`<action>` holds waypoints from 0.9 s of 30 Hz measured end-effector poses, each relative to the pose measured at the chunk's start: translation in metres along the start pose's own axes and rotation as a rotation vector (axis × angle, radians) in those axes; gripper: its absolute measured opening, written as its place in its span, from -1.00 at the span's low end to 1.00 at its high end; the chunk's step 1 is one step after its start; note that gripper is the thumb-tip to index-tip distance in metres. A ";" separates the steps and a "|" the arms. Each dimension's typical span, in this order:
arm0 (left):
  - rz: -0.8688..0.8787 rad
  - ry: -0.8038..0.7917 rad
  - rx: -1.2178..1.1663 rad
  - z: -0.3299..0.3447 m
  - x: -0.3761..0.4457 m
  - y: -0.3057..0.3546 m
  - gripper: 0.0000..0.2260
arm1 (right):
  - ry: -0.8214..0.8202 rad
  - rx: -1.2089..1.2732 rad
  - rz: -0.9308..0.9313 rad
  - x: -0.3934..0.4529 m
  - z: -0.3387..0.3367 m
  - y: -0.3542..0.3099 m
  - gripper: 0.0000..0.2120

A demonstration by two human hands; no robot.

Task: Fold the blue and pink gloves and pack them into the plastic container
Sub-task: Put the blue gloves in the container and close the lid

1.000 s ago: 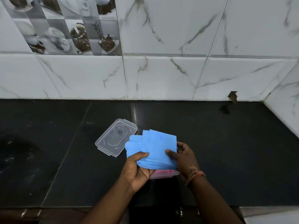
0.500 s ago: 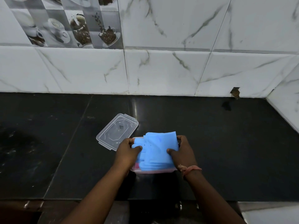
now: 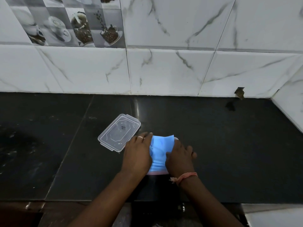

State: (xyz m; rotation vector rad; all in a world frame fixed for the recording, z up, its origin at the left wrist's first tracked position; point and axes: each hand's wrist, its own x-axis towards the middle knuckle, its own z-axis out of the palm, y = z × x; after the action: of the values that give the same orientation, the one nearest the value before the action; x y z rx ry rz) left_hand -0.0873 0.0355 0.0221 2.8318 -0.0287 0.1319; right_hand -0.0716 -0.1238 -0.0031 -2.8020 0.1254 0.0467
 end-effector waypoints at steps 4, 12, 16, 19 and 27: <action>0.244 -0.215 0.043 0.012 -0.002 0.003 -0.37 | 0.077 -0.077 -0.064 -0.003 0.004 0.004 -0.27; 0.279 -0.274 0.238 0.018 0.001 -0.004 -0.31 | -0.070 -0.167 -0.496 0.023 0.013 0.022 -0.46; 0.288 -0.323 0.278 0.023 0.002 -0.008 -0.35 | -0.030 -0.083 -0.463 0.023 0.018 0.024 -0.54; 0.303 -0.320 0.309 0.029 0.004 -0.012 -0.34 | -0.053 -0.099 -0.514 0.028 0.017 0.022 -0.57; 0.310 -0.309 0.263 0.030 0.009 -0.015 -0.39 | -0.087 -0.254 -0.580 0.028 0.002 0.012 -0.62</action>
State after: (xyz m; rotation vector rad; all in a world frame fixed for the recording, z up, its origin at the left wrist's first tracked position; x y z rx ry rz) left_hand -0.0750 0.0407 -0.0097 3.0598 -0.5571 -0.2541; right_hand -0.0452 -0.1365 -0.0107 -2.9608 -0.7592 0.0480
